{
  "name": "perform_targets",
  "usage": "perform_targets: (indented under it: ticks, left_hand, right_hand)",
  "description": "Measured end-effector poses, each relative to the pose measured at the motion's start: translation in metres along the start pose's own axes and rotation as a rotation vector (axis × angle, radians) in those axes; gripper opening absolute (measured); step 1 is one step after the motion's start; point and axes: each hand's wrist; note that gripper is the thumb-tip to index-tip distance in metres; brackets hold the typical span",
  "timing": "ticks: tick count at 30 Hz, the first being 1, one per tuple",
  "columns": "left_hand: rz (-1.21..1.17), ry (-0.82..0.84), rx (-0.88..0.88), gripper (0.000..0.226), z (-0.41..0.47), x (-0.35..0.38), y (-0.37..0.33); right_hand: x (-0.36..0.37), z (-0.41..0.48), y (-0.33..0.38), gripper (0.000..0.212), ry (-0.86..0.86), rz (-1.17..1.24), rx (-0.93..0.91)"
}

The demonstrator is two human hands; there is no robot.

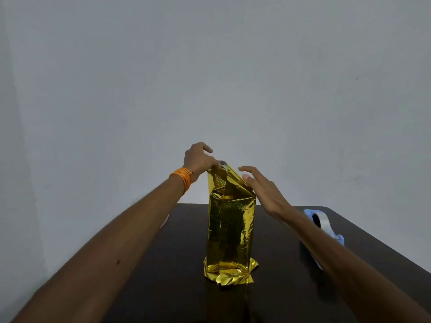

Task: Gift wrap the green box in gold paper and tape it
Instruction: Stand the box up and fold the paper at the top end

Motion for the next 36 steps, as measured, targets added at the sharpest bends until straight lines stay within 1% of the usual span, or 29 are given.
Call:
perform_targets:
  ticks: [1,2,4,5,7,8,9,11,13,17,19,23,27,31,36]
  left_hand:
    - [0.072,-0.015,0.058,0.05,0.002,0.0,-0.001]
    - [0.094,-0.016,0.113,0.05,0.004,0.003,0.0]
    - [-0.01,-0.032,0.166,0.047,0.003,0.005,0.003]
    - [-0.115,-0.07,0.151,0.043,0.0,0.004,0.003]
    - [-0.349,-0.184,0.065,0.033,-0.005,0.001,0.006]
    - [-0.421,-0.238,0.026,0.028,-0.009,-0.002,0.01]
    - [-0.44,-0.281,-0.002,0.023,-0.016,-0.004,0.016]
    - [-0.425,-0.313,-0.042,0.015,-0.036,-0.006,0.032]
    - [-0.425,-0.269,-0.063,0.011,-0.058,-0.006,0.047]
    - [-0.42,-0.045,-0.039,0.01,-0.08,0.002,0.057]
    - [-0.42,0.036,-0.044,0.012,-0.08,0.007,0.053]
    - [-0.399,0.089,-0.056,0.017,-0.075,0.014,0.044]
    - [-0.381,0.179,-0.085,0.016,-0.066,0.017,0.05]
    - [-0.338,0.245,-0.104,0.021,-0.06,0.016,0.05]
    - [-0.346,0.276,-0.076,0.023,-0.061,0.016,0.041]
  right_hand:
    - [0.0,0.0,0.0,0.033,-0.001,-0.003,-0.001]
    - [0.0,0.0,0.0,0.033,-0.003,-0.005,0.001]
    - [-0.001,0.0,-0.001,0.034,-0.004,-0.002,0.006]
    - [-0.001,-0.001,-0.001,0.035,-0.003,0.002,0.006]
    - [0.0,-0.001,-0.002,0.036,-0.004,0.002,-0.001]
    - [0.0,-0.001,-0.002,0.036,-0.004,0.004,-0.002]
    - [0.001,0.0,-0.003,0.036,-0.004,0.007,-0.003]
    - [0.001,0.0,-0.002,0.037,0.001,0.013,-0.007]
    - [0.002,-0.001,-0.002,0.036,-0.003,0.019,-0.007]
    - [0.001,-0.002,-0.002,0.037,-0.004,0.025,-0.001]
    - [0.0,-0.003,-0.001,0.036,-0.005,0.034,0.001]
    - [0.0,-0.003,-0.001,0.036,-0.005,0.027,0.004]
    - [-0.001,-0.001,-0.002,0.036,-0.004,0.007,0.005]
    - [0.0,0.0,-0.002,0.036,-0.002,0.014,0.003]
    - [-0.001,-0.001,0.001,0.038,-0.004,0.013,0.006]
Point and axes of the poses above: each hand's wrist, its own z-axis towards the middle knuckle, its own x-axis out of the palm, y = z × x, and after that the axes turned 7 degrees about x, right-handed
